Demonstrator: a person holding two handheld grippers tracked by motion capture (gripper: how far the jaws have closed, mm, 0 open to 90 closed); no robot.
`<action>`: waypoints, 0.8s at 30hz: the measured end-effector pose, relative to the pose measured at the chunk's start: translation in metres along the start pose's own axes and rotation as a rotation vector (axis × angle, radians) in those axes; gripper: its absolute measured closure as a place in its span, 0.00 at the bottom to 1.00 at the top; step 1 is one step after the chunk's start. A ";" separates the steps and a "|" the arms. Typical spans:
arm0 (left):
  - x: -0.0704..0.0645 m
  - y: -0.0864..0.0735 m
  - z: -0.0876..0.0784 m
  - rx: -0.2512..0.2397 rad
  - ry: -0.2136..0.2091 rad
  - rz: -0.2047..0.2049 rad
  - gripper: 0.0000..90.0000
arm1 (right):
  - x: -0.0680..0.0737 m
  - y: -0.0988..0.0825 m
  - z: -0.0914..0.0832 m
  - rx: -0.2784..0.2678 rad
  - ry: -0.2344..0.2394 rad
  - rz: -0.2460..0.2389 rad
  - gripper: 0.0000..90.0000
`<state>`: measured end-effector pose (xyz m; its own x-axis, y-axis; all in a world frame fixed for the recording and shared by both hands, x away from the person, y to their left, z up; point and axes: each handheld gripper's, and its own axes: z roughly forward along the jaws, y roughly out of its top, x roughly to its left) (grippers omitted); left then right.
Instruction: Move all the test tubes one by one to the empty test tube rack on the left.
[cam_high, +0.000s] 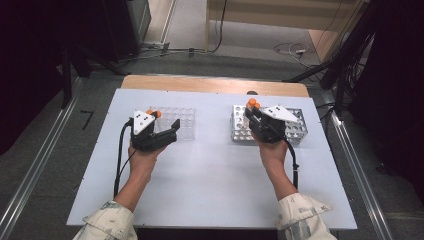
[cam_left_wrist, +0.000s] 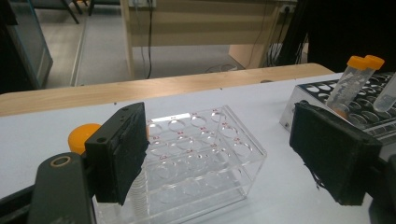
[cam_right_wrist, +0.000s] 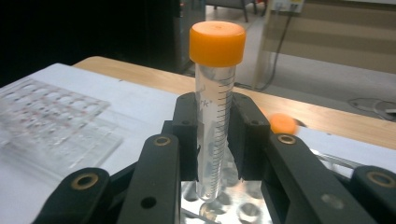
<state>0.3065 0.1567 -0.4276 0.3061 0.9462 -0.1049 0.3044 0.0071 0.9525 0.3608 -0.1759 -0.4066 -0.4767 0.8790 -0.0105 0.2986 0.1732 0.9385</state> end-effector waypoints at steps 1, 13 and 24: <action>0.000 0.000 0.000 -0.002 0.003 -0.002 0.22 | 0.004 0.000 0.001 0.003 0.010 -0.005 0.80; -0.002 0.001 0.000 -0.004 -0.019 -0.005 0.23 | 0.043 0.000 0.017 0.027 0.100 -0.051 0.80; -0.008 0.002 0.001 -0.011 -0.044 -0.002 0.26 | 0.070 -0.005 0.026 0.039 0.165 -0.073 0.80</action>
<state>0.3056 0.1491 -0.4248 0.3449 0.9310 -0.1193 0.2950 0.0131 0.9554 0.3474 -0.1041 -0.4206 -0.6268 0.7790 -0.0182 0.2887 0.2539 0.9231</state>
